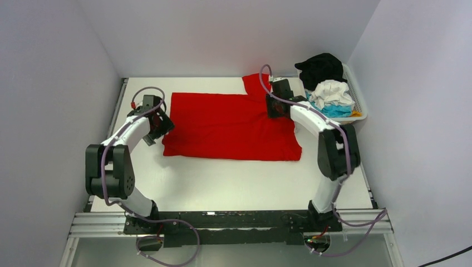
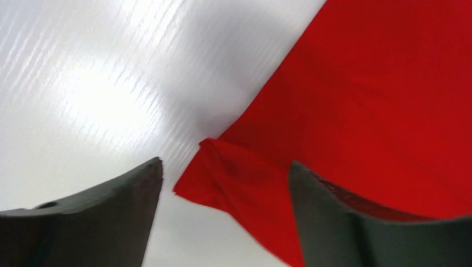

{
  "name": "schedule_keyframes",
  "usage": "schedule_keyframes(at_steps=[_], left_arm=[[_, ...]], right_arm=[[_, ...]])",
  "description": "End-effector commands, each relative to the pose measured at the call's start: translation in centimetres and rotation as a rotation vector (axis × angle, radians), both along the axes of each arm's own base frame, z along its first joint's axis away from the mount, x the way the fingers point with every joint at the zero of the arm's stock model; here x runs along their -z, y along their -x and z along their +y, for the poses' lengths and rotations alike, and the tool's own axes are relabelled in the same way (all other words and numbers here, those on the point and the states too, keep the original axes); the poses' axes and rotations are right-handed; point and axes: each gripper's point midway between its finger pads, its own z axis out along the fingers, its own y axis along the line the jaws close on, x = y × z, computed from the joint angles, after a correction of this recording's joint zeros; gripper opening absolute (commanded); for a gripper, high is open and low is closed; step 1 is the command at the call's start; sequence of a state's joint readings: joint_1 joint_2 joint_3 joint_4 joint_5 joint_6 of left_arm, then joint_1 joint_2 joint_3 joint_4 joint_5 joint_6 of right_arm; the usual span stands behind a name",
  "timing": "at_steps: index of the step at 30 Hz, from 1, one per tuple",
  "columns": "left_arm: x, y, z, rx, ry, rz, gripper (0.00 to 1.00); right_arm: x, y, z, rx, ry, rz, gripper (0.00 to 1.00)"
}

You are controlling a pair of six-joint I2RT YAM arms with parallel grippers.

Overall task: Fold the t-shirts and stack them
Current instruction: Fold the flattened tshirt in 1/3 of the way, then grab the side of the flattened tshirt furthest away from the robot with both arms

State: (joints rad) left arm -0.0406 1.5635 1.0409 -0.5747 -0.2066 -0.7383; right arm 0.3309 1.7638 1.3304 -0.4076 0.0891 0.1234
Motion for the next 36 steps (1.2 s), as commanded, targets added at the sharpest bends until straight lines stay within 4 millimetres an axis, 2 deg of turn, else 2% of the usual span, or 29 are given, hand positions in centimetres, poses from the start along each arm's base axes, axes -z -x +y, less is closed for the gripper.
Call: schedule_keyframes(at_steps=[1, 4, 6, 8, 9, 13, 16, 17, 20, 24, 28, 31, 36], left_arm=[[-5.2, -3.6, 2.3, -0.049, -0.083, -0.134, 0.99], [-8.7, -3.4, 3.0, -0.056, -0.115, -0.195, 0.99], [-10.2, -2.9, 2.5, -0.038, -0.095, -0.234, 1.00], [-10.3, -2.6, 1.1, 0.025, -0.040, -0.256, 1.00], [-10.2, -2.8, 0.0, 0.077, 0.003, -0.276, 0.99], [-9.1, -3.4, -5.6, 0.272, 0.201, -0.351, 0.99], [-7.4, -3.5, -8.1, 0.357, 0.252, -0.335, 0.99], [-6.0, -3.8, -9.2, 0.394, 0.283, -0.312, 0.99], [-3.8, -4.6, -10.8, 0.440, 0.343, -0.294, 1.00], [-0.7, -5.1, -10.8, 0.442, 0.336, -0.231, 1.00], [2.2, -4.4, -10.0, 0.425, 0.297, -0.150, 0.99], [3.7, -2.9, -9.6, 0.422, 0.289, -0.109, 0.99], [5.6, 1.0, -9.6, 0.418, 0.315, -0.045, 0.99]], right_arm=[[-1.2, -6.8, -2.4, 0.138, 0.072, -0.121, 0.64], [-2.1, -7.2, -3.1, 0.211, 0.086, -0.113, 0.97], [-2.4, -5.9, -3.3, 0.236, 0.058, -0.125, 1.00], [-2.7, -4.5, -2.9, 0.234, 0.000, -0.131, 1.00], [-2.7, -3.6, -2.2, 0.209, -0.047, -0.119, 1.00], [-2.0, 0.0, 3.3, -0.006, -0.312, -0.043, 1.00], [-0.1, 1.6, 4.8, -0.039, -0.388, 0.030, 1.00], [1.4, 1.7, 4.4, -0.005, -0.376, 0.058, 1.00], [3.3, 1.4, 4.0, 0.043, -0.367, 0.079, 1.00], [5.7, 1.2, 3.2, 0.111, -0.333, 0.109, 1.00], [8.1, 2.4, 1.8, 0.189, -0.293, 0.161, 1.00], [9.8, 4.7, 1.0, 0.228, -0.284, 0.222, 1.00], [11.1, 10.7, 0.6, 0.258, -0.320, 0.337, 1.00]])
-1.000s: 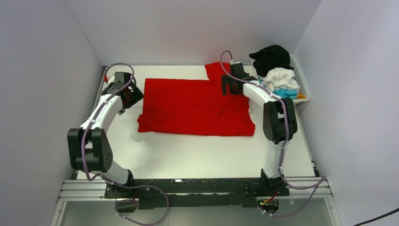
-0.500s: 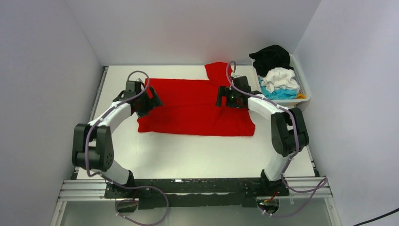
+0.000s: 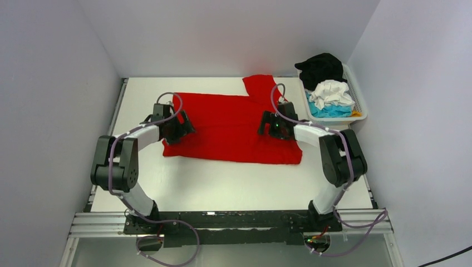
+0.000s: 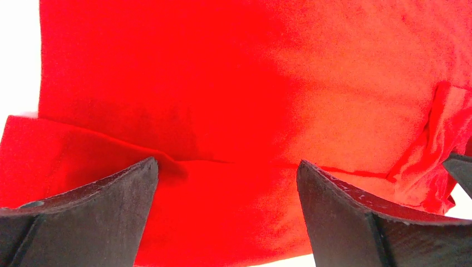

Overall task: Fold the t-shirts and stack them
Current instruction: Grab the side of the flattened tshirt furthest away from the robot with both arms

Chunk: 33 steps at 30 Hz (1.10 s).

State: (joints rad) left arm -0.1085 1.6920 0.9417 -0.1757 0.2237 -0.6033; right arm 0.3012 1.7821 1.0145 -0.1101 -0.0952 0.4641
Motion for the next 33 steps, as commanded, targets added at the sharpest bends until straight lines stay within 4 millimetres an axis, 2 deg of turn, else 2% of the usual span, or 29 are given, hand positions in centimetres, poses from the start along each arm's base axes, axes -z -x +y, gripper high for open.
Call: schedule_keyframes(at_steps=[1, 5, 8, 11, 13, 18, 22, 24, 27, 30, 33], left_arm=[[3.0, 5.2, 0.2, 0.021, -0.013, 0.112, 1.00], [3.9, 9.5, 0.3, 0.020, -0.048, 0.168, 0.99], [4.2, 12.3, 0.8, 0.002, -0.091, 0.210, 0.99], [4.6, 14.5, 0.8, -0.007, -0.092, 0.236, 0.99], [4.5, 15.2, 1.0, -0.019, -0.099, 0.232, 0.99], [2.8, 14.2, 2.4, -0.069, -0.167, 0.175, 0.99], [-0.2, 11.8, 2.1, -0.069, -0.161, 0.100, 0.99], [-2.0, 10.8, 2.0, -0.081, -0.153, 0.049, 0.99], [-6.2, 8.6, 2.0, -0.090, -0.147, -0.084, 0.99], [-10.4, 5.5, 3.1, -0.143, -0.193, -0.214, 0.99], [-12.9, 1.7, 4.2, -0.173, -0.215, -0.268, 0.99]], right_arm=[[3.2, 8.1, -1.7, 0.059, -0.006, 0.221, 1.00], [3.4, 14.2, -2.1, 0.045, -0.013, 0.302, 1.00], [3.4, 17.3, -2.1, 0.022, -0.006, 0.341, 1.00], [3.0, 18.7, -2.1, 0.001, 0.006, 0.338, 1.00], [2.5, 18.7, -2.4, -0.004, 0.023, 0.309, 1.00], [-0.2, 15.6, -3.3, 0.014, 0.088, 0.179, 1.00], [-2.4, 12.4, -3.4, 0.015, 0.138, 0.093, 1.00], [-4.6, 10.2, -2.8, 0.010, 0.134, 0.028, 1.00], [-7.9, 7.0, -2.2, 0.015, 0.119, -0.071, 1.00], [-9.9, 3.4, -2.4, 0.061, 0.143, -0.133, 1.00], [-10.6, -0.9, -3.7, 0.189, 0.156, -0.177, 1.00]])
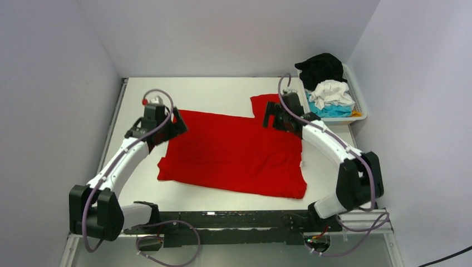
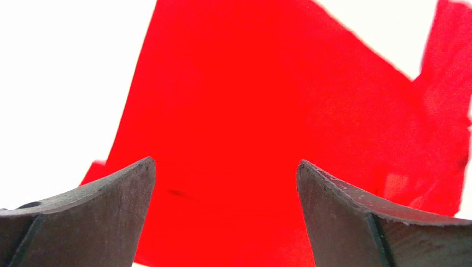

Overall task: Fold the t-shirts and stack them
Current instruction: Grab the side of the flattened tshirt furthest away from the robot with both arms

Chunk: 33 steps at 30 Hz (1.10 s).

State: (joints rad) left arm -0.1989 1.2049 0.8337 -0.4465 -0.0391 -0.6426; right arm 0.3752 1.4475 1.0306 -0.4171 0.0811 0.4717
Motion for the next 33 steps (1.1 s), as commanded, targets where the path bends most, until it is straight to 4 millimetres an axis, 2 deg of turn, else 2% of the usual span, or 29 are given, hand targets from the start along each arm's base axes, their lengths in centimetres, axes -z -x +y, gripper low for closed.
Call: schedule_keyframes(at_steps=[1, 5, 7, 10, 11, 12, 13, 14, 16, 20, 25, 29, 33], left_arm=[[-5.1, -6.3, 2.2, -0.053, -0.064, -0.139, 0.99], [-6.2, -12.3, 4.3, -0.097, -0.111, -0.153, 0.99], [-6.1, -15.3, 5.3, -0.102, -0.105, -0.166, 0.99], [-4.8, -19.3, 6.4, -0.087, -0.135, -0.158, 0.99], [-5.0, -20.7, 6.6, -0.079, -0.142, -0.173, 0.99], [-4.2, -21.9, 6.7, -0.060, -0.147, -0.173, 0.99], [-3.5, -22.9, 6.8, -0.044, -0.152, -0.175, 0.99], [-3.0, -23.7, 6.7, -0.030, -0.147, -0.167, 0.99], [-1.7, -25.0, 6.0, 0.019, -0.126, -0.161, 0.99], [0.4, -26.2, 4.7, 0.086, -0.082, -0.163, 0.96], [3.9, -25.8, 3.5, 0.134, -0.025, -0.082, 0.88], [5.8, -25.0, 2.4, 0.168, 0.032, -0.030, 0.80], [7.8, -23.6, 2.8, 0.147, 0.015, 0.037, 0.77]], right_arm=[[-1.9, -6.9, -2.8, 0.181, 0.033, -0.114, 1.00], [-2.4, -13.8, -3.9, 0.218, -0.028, -0.163, 1.00], [-1.7, -16.7, -4.3, 0.220, -0.007, -0.158, 1.00], [-0.1, -20.4, -4.8, 0.214, 0.049, -0.165, 1.00], [0.4, -21.5, -4.8, 0.215, 0.064, -0.173, 1.00], [0.3, -23.0, -4.8, 0.218, 0.069, -0.192, 1.00], [0.5, -24.0, -4.8, 0.214, 0.072, -0.198, 1.00], [1.9, -24.9, -4.6, 0.206, 0.079, -0.187, 1.00], [2.5, -26.4, -4.6, 0.208, 0.084, -0.197, 1.00], [4.1, -28.8, -4.6, 0.196, 0.095, -0.215, 1.00], [5.5, -30.3, -4.5, 0.174, 0.115, -0.225, 1.00], [6.6, -30.4, -4.3, 0.168, 0.112, -0.210, 1.00], [7.2, -29.9, -3.8, 0.156, 0.089, -0.198, 1.00]])
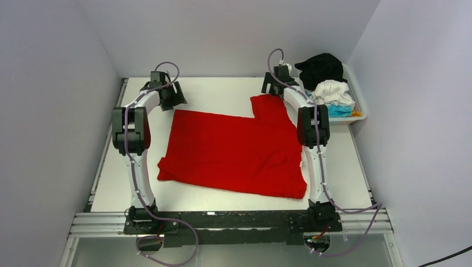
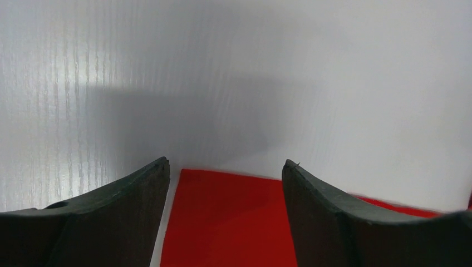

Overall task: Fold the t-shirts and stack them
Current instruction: Grab the side of the flattened tshirt furthest away from the robot with both arms

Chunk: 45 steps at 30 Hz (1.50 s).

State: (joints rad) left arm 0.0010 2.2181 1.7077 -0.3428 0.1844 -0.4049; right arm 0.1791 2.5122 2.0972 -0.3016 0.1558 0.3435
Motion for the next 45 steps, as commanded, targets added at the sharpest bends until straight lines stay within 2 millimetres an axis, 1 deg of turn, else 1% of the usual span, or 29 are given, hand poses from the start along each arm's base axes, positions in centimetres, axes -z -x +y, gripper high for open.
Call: schedule_keyframes(at_steps=[1, 3, 7, 8, 9, 13, 14, 15, 17, 18, 20, 22, 23, 24, 25, 29, 30, 34, 35, 37, 40, 43, 45], left_arm=[[0.9, 0.9, -0.5, 0.021, -0.006, 0.035, 0.76], [1.6, 1.6, -0.8, 0.038, -0.022, 0.067, 0.75], [2.1, 2.7, -1.5, 0.050, -0.054, 0.103, 0.72], [2.2, 2.9, -1.5, 0.049, -0.064, 0.108, 0.74], [2.3, 3.1, -1.8, 0.048, -0.082, 0.116, 0.68], [2.8, 3.6, -2.5, 0.037, -0.126, 0.147, 0.59], [2.9, 3.5, -2.3, 0.009, -0.138, 0.161, 0.51], [3.1, 3.8, -2.4, -0.016, -0.133, 0.186, 0.46], [3.3, 3.8, -3.0, -0.029, -0.105, 0.196, 0.36], [3.4, 3.9, -3.2, -0.035, -0.102, 0.200, 0.28], [3.4, 4.2, -3.1, -0.052, -0.109, 0.205, 0.15], [3.2, 4.5, -3.0, -0.060, -0.112, 0.211, 0.02], [3.0, 4.5, -2.5, -0.079, -0.134, 0.210, 0.00], [2.6, 4.5, -2.0, -0.095, -0.153, 0.208, 0.00], [2.3, 4.6, -1.7, -0.106, -0.167, 0.207, 0.00], [1.1, 5.0, -0.6, -0.139, -0.208, 0.188, 0.00], [0.9, 5.1, -0.4, -0.149, -0.216, 0.186, 0.00], [0.4, 5.5, 0.4, -0.171, -0.213, 0.177, 0.00], [0.3, 5.4, 0.6, -0.176, -0.210, 0.171, 0.00], [0.2, 5.2, 1.0, -0.187, -0.202, 0.159, 0.00], [0.0, 4.7, 1.7, -0.209, -0.188, 0.156, 0.00], [-0.4, 3.6, 2.2, -0.216, -0.157, 0.133, 0.00], [-0.8, 2.8, 2.3, -0.213, -0.134, 0.106, 0.00]], right_arm=[[-1.7, -1.1, 0.3, -0.012, -0.019, -0.064, 1.00], [-2.1, -1.0, 0.5, -0.023, -0.025, -0.068, 1.00], [-2.8, -0.7, 0.8, -0.043, -0.029, -0.076, 1.00], [-3.0, -0.7, 1.0, -0.050, -0.031, -0.078, 1.00], [-3.2, -0.7, 1.2, -0.057, -0.026, -0.080, 1.00], [-3.6, -0.4, 2.5, -0.113, 0.024, -0.080, 1.00], [-3.5, -0.3, 2.8, -0.127, 0.043, -0.078, 1.00], [-3.3, -0.2, 3.0, -0.132, 0.062, -0.076, 1.00], [-2.6, 0.1, 3.8, -0.142, 0.096, -0.061, 1.00], [-2.2, 0.2, 4.2, -0.149, 0.108, -0.048, 0.99], [-1.5, 0.8, 4.6, -0.153, 0.131, -0.019, 0.99], [-1.4, 1.3, 5.0, -0.163, 0.155, -0.015, 0.97], [-1.4, 1.5, 5.1, -0.161, 0.169, -0.017, 0.94], [-1.5, 1.6, 5.1, -0.152, 0.185, -0.019, 0.92], [-1.6, 1.7, 5.1, -0.147, 0.193, -0.020, 0.89], [-1.5, 2.0, 5.2, -0.144, 0.193, -0.010, 0.67], [-1.4, 2.1, 5.2, -0.145, 0.194, -0.007, 0.61], [-1.1, 2.0, 5.1, -0.143, 0.204, -0.003, 0.29], [-1.2, 1.8, 5.1, -0.146, 0.206, -0.010, 0.23], [-1.8, 0.9, 5.1, -0.154, 0.214, -0.040, 0.15], [-3.1, -0.9, 5.5, -0.169, 0.215, -0.096, 0.00], [-4.5, -2.8, 5.9, -0.196, 0.192, -0.164, 0.00], [-5.5, -3.9, 5.7, -0.188, 0.179, -0.203, 0.00]])
